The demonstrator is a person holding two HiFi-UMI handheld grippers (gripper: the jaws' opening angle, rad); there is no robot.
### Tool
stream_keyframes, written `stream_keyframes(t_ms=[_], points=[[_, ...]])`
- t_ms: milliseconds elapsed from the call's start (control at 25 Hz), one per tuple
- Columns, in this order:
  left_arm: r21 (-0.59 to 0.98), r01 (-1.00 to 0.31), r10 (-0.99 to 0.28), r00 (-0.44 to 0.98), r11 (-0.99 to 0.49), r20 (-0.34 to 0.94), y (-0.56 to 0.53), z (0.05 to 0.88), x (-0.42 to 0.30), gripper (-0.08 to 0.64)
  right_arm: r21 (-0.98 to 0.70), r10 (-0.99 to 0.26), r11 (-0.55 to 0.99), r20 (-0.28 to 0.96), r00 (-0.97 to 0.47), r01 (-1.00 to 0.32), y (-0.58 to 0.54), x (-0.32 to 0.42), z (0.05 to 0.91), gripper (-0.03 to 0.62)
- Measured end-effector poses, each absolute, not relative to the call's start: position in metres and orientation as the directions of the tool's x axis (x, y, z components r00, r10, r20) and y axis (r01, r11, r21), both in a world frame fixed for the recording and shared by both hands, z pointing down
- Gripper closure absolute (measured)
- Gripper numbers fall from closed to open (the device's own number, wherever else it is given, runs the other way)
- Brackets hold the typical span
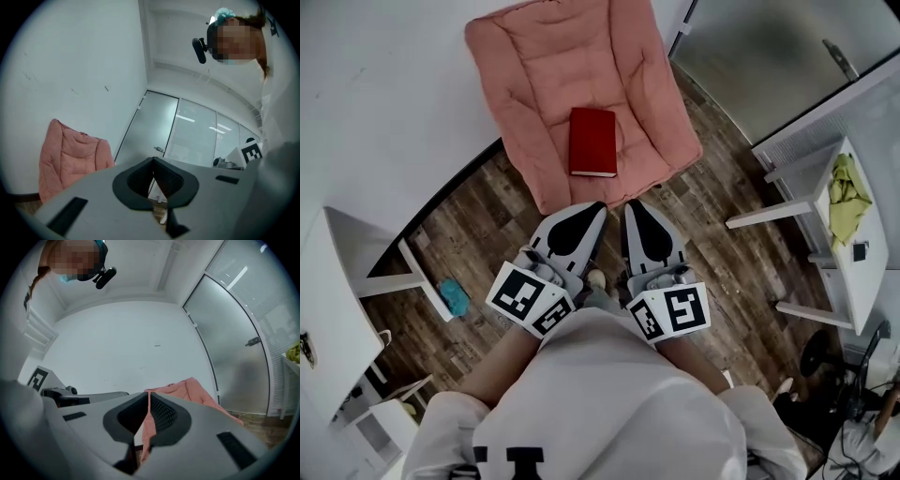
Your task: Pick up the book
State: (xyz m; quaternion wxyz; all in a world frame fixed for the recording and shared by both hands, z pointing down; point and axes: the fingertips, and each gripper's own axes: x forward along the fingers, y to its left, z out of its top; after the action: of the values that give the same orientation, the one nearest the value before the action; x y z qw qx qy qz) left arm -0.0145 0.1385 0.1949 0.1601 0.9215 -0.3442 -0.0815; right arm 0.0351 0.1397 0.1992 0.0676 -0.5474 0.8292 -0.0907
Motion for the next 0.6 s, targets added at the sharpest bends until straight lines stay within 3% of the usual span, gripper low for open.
stream_keyframes(t_ms=[600], points=[[0.366,-0.617,-0.668,0.744,-0.697,-0.017,0.091,0.200,-0.020,0.557,-0.227,-0.913,0.394,0.018,-0.408,-0.891,0.097,0.024,0.209,0.557]])
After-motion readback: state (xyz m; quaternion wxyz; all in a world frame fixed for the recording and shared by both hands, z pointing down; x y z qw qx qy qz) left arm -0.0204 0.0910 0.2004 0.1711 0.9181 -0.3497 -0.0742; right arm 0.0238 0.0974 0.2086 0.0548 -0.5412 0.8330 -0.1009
